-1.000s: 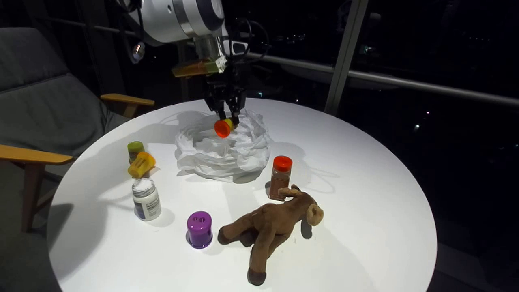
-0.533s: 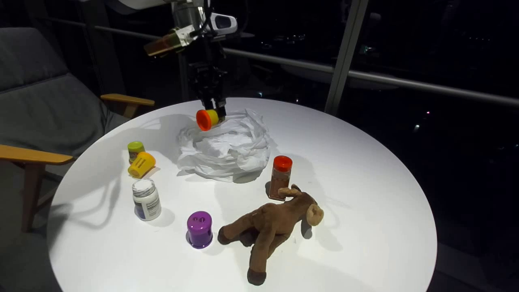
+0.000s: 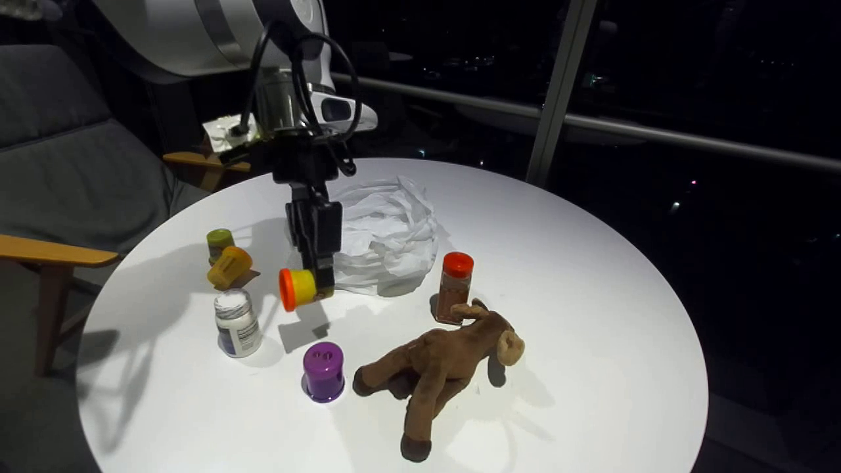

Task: Remove the contents from the white plastic and put them on the table

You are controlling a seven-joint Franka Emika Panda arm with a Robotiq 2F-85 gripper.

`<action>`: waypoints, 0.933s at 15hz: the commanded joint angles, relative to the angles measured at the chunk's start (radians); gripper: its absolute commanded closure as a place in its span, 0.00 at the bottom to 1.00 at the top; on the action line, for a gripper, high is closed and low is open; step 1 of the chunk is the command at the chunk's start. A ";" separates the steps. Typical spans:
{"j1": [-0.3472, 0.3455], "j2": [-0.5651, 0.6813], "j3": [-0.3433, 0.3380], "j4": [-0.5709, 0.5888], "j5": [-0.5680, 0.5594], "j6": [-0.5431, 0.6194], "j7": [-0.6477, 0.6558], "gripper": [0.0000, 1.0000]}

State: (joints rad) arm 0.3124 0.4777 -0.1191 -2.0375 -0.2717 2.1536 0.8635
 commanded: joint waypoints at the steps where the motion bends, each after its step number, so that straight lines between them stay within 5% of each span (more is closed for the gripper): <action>1: -0.048 -0.015 -0.021 -0.046 -0.044 0.093 0.095 0.83; 9: -0.087 0.047 -0.060 0.022 -0.125 0.120 0.184 0.83; 10: -0.089 0.050 -0.056 0.026 -0.122 0.119 0.180 0.33; 14: -0.085 0.052 -0.058 0.036 -0.121 0.123 0.199 0.12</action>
State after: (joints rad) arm 0.2291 0.5267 -0.1803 -2.0219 -0.3725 2.2674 1.0255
